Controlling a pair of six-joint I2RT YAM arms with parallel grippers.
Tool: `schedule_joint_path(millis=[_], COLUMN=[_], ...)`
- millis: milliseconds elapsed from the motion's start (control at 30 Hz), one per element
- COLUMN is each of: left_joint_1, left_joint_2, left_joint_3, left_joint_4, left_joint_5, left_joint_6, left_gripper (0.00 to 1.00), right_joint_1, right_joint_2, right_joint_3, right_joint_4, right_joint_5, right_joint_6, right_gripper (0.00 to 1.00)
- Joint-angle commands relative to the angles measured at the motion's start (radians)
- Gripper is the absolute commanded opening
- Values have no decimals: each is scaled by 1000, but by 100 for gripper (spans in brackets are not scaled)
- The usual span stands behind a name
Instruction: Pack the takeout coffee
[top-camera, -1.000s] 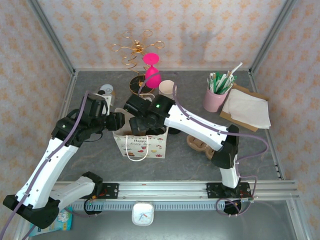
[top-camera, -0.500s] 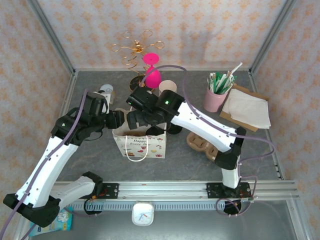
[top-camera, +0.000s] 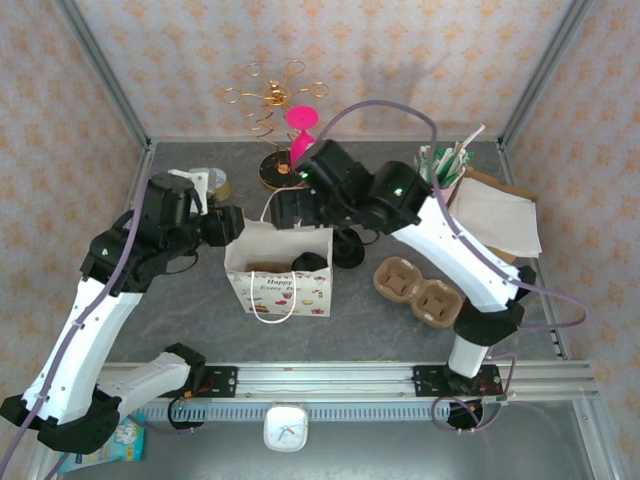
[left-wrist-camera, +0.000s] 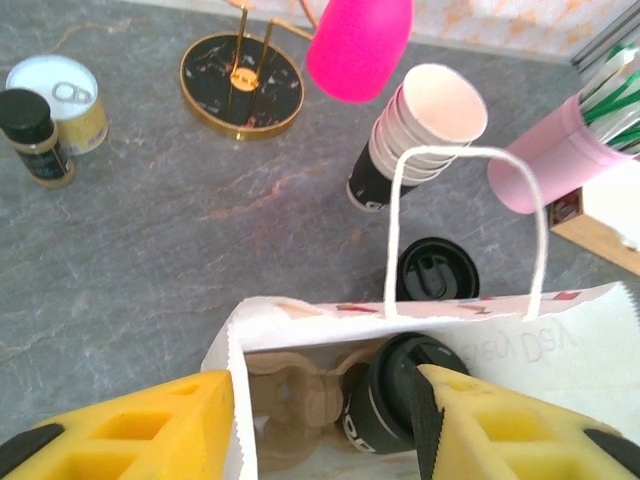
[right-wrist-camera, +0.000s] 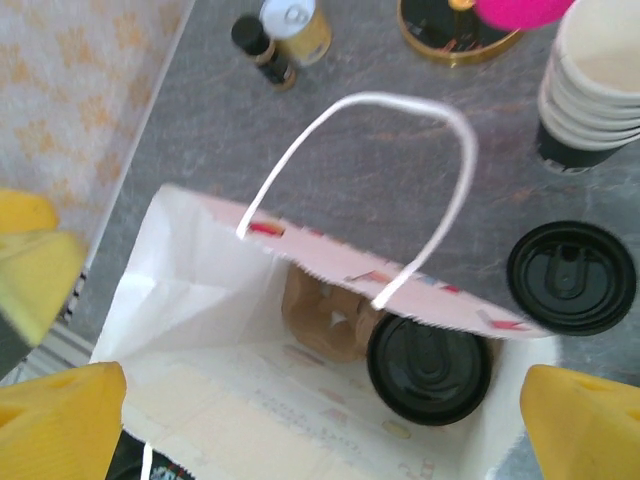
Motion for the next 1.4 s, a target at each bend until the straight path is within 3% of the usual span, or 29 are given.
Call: schedule_joint_path(millis=[0, 500, 700, 833, 967, 1033, 1133, 1367], left_joint_1=[7, 5, 3, 2, 2, 2, 2, 3], left_joint_2=[10, 44, 60, 66, 70, 74, 80, 80], left_joint_3=[58, 68, 51, 30, 12, 1, 1, -35], left_joint_4=[-1, 203, 293, 355, 396, 416, 421, 464], left_joint_5=[18, 174, 234, 272, 295, 317, 303, 290], left_joint_6=[-17, -39, -29, -21, -18, -15, -6, -9], left_gripper=[52, 55, 55, 55, 56, 56, 57, 57], right_joint_1=[-53, -393, -553, -645, -725, -756, -763, -763], right_joint_2=[-88, -344, -425, -447, -441, -425, -348, -147], right_joint_3=[-52, -431, -520, -529, -544, -575, -567, -503], right_joint_4=[48, 229, 257, 241, 257, 318, 357, 382], right_joint_5=[45, 31, 75, 170, 188, 128, 66, 66], right_joint_6=[6, 11, 12, 8, -20, -67, -136, -139], right_gripper=[100, 100, 100, 99, 93, 88, 77, 68])
